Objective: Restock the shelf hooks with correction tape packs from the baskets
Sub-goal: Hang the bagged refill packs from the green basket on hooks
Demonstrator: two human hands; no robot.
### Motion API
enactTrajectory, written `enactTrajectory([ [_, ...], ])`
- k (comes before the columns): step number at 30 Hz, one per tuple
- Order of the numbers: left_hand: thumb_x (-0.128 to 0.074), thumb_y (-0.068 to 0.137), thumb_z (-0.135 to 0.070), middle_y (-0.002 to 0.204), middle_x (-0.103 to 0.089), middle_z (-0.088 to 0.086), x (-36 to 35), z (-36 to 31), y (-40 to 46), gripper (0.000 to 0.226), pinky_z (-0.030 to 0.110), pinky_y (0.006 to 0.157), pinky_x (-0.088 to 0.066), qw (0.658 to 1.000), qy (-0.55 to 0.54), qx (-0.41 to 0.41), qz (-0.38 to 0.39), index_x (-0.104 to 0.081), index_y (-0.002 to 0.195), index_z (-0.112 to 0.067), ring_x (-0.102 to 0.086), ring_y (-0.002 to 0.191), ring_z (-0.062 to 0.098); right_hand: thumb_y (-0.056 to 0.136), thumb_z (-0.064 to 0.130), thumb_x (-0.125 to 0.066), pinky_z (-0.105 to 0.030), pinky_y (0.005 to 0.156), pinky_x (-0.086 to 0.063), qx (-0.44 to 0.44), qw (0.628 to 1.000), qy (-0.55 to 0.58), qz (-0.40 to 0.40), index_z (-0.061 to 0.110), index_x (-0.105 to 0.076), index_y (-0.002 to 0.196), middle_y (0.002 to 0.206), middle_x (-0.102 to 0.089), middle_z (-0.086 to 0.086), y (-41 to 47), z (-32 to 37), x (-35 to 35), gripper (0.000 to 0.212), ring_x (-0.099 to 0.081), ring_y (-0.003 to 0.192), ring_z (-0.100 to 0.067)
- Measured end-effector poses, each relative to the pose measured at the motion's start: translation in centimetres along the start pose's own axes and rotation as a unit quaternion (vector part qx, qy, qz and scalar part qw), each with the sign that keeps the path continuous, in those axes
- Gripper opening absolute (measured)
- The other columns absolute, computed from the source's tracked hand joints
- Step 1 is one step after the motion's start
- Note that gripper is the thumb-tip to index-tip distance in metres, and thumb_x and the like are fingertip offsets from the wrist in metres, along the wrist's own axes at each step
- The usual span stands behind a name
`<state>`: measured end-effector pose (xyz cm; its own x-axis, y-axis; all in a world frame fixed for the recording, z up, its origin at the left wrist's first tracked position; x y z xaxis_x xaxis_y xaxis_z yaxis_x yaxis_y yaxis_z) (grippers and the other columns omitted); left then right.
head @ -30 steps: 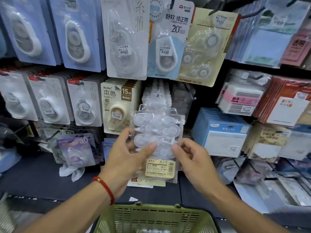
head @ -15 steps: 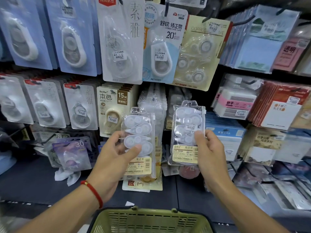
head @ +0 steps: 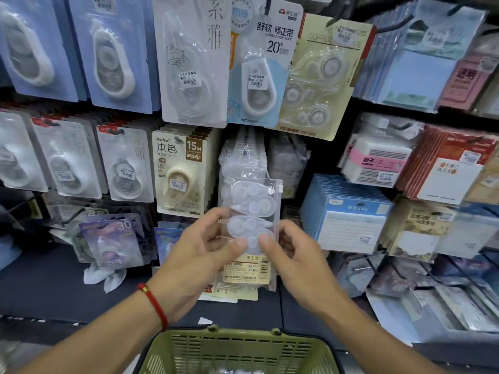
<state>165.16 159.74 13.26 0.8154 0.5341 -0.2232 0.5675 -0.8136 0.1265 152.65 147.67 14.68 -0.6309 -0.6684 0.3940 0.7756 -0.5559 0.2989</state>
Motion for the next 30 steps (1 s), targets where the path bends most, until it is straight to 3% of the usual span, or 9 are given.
enactTrajectory([
  [3,-0.080,0.078,-0.018,0.114,-0.074,0.012,-0.4,-0.2,0.2,0.056,0.033,0.075,-0.063,1.000,0.005,0.000,0.006,-0.068,0.131,-0.031,-0.075,0.100,0.028,0.102,0.041,-0.060,-0.042,0.071,-0.061,0.004,0.995,0.081,-0.066,0.028,-0.063,0.097,0.097,-0.077,-0.006,-0.1,0.2,0.9,0.014,-0.075,0.090,-0.024],
  [6,-0.082,0.079,-0.009,0.128,-0.073,0.007,-1.2,0.0,0.1,0.066,0.043,0.094,-0.063,0.999,0.017,0.018,0.048,-0.061,0.139,-0.026,-0.073,0.116,0.029,0.103,0.052,-0.055,-0.061,0.066,-0.056,-0.015,0.986,0.083,-0.144,0.027,-0.054,0.091,0.096,-0.066,-0.025,-0.2,-0.3,2.4,0.028,-0.067,0.090,-0.050],
  [12,-0.076,0.083,0.005,0.141,-0.068,-0.012,-2.8,-0.2,-0.8,0.064,0.052,0.113,-0.050,0.993,0.056,0.033,0.097,-0.062,0.140,-0.022,-0.064,0.130,0.018,0.109,0.035,-0.055,-0.034,0.049,-0.059,-0.047,0.970,0.132,-0.196,0.013,-0.059,0.101,0.089,-0.072,-0.020,0.2,-0.7,4.7,0.024,-0.076,0.075,-0.033],
  [18,-0.071,0.089,0.016,0.143,-0.067,-0.004,-3.1,-0.6,-0.9,0.062,0.046,0.106,-0.056,0.992,0.056,0.031,0.106,-0.061,0.140,-0.016,-0.067,0.126,0.021,0.108,0.035,-0.059,-0.032,0.042,-0.053,-0.044,0.966,0.155,-0.204,0.024,-0.063,0.090,0.081,-0.072,-0.017,0.1,-0.4,4.9,0.021,-0.075,0.068,-0.035],
  [23,-0.072,0.079,-0.003,0.141,-0.068,-0.008,-2.9,-0.6,-0.9,0.063,0.057,0.108,-0.053,0.992,0.054,0.026,0.109,-0.063,0.139,-0.020,-0.067,0.127,0.019,0.107,0.036,-0.061,-0.031,0.038,-0.049,-0.062,0.959,0.178,-0.211,0.027,-0.064,0.086,0.076,-0.072,-0.013,0.1,-1.1,4.7,0.023,-0.074,0.068,-0.039],
  [24,-0.072,0.080,-0.005,0.140,-0.068,-0.010,-2.9,-0.6,-0.8,0.062,0.054,0.108,-0.054,0.992,0.070,0.023,0.107,-0.063,0.139,-0.022,-0.066,0.127,0.016,0.106,0.037,-0.061,-0.038,0.042,-0.052,-0.065,0.961,0.156,-0.218,0.025,-0.065,0.088,0.078,-0.071,-0.016,0.2,-1.3,4.9,0.023,-0.073,0.071,-0.042],
  [26,-0.071,0.087,-0.003,0.138,-0.067,-0.016,-2.5,-0.8,-0.5,0.059,0.045,0.108,-0.054,0.982,0.168,-0.003,0.091,-0.061,0.139,-0.029,-0.063,0.126,0.005,0.106,0.042,-0.058,-0.052,0.067,-0.060,-0.072,0.973,0.033,-0.218,0.023,-0.065,0.099,0.092,-0.071,-0.020,0.6,-1.9,5.3,0.022,-0.071,0.087,-0.045],
  [28,-0.065,0.094,0.000,0.139,-0.061,-0.023,-1.5,-1.1,-0.1,0.058,0.034,0.112,-0.050,0.937,0.340,-0.063,0.055,-0.059,0.142,-0.033,-0.055,0.130,-0.004,0.107,0.044,-0.054,-0.046,0.098,-0.055,-0.067,0.964,-0.163,-0.197,0.022,-0.057,0.133,0.127,-0.065,-0.008,0.8,-2.3,5.5,0.034,-0.065,0.117,-0.028],
  [30,-0.063,0.096,-0.001,0.146,-0.053,-0.023,-0.7,-1.4,0.2,0.058,0.021,0.119,-0.037,0.884,0.453,-0.115,0.030,-0.057,0.145,-0.032,-0.045,0.138,-0.006,0.106,0.028,-0.055,-0.031,0.117,-0.036,0.012,0.942,-0.285,-0.178,0.014,-0.039,0.155,0.152,-0.043,-0.004,1.0,-1.3,5.2,0.054,-0.044,0.139,-0.017],
])
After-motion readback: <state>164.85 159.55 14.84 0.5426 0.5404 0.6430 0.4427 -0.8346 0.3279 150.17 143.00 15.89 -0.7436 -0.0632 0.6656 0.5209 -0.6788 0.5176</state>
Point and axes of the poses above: each hand's wrist, its own y-axis towards the middle knuckle, its own x-axis out of the back of the hand, z = x × y, the point moved 7 cm from there along y, towards the middle knuckle
